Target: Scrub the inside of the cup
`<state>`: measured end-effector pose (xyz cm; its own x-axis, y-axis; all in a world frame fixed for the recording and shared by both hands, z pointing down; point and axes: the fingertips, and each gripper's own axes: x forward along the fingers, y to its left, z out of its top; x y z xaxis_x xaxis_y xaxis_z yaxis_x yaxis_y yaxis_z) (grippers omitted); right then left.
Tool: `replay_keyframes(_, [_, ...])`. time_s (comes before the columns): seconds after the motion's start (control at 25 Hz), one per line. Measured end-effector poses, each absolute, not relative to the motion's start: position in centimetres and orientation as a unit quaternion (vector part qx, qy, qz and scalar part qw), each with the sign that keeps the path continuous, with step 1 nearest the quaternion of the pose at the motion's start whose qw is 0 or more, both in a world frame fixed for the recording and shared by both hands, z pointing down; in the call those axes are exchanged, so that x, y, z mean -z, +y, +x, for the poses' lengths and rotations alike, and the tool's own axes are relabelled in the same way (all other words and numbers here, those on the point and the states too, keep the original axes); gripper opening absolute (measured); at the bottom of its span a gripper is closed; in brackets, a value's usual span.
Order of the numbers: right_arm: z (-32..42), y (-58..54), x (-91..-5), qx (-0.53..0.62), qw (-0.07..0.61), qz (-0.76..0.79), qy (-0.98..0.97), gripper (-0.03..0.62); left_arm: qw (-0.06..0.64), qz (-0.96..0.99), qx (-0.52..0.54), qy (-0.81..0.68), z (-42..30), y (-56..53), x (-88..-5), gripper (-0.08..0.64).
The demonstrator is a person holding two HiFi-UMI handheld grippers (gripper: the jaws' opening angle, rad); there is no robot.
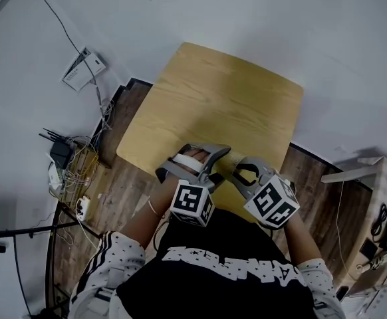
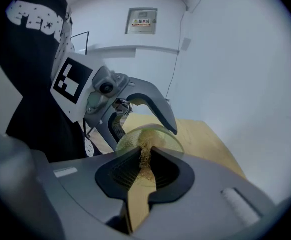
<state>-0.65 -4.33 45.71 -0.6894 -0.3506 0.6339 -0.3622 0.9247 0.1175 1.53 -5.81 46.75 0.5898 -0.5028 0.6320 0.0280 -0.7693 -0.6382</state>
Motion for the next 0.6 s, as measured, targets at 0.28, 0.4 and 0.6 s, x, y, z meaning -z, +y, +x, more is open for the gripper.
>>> replay_keyframes(0.28, [-0.8, -4.2, -45.9, 0.107, 0.394, 0.183, -0.894, 0.068, 0.273, -0.856, 0.419, 0.133, 1.2, -5.4, -46.9, 0.351])
replay_keyframes(0.4, [-0.7, -4.1, -45.7, 0.158, 0.403, 0.175, -0.884, 0.068, 0.262, -0.865, 0.411, 0.122, 1.3, -5.2, -46.7, 0.351])
replay_keyframes(0.6, [-0.5, -3.7, -45.4, 0.227, 0.413, 0.145, -0.87, 0.067, 0.224, -0.888, 0.39, 0.097, 1.5, -4.6, -46.5, 0.351])
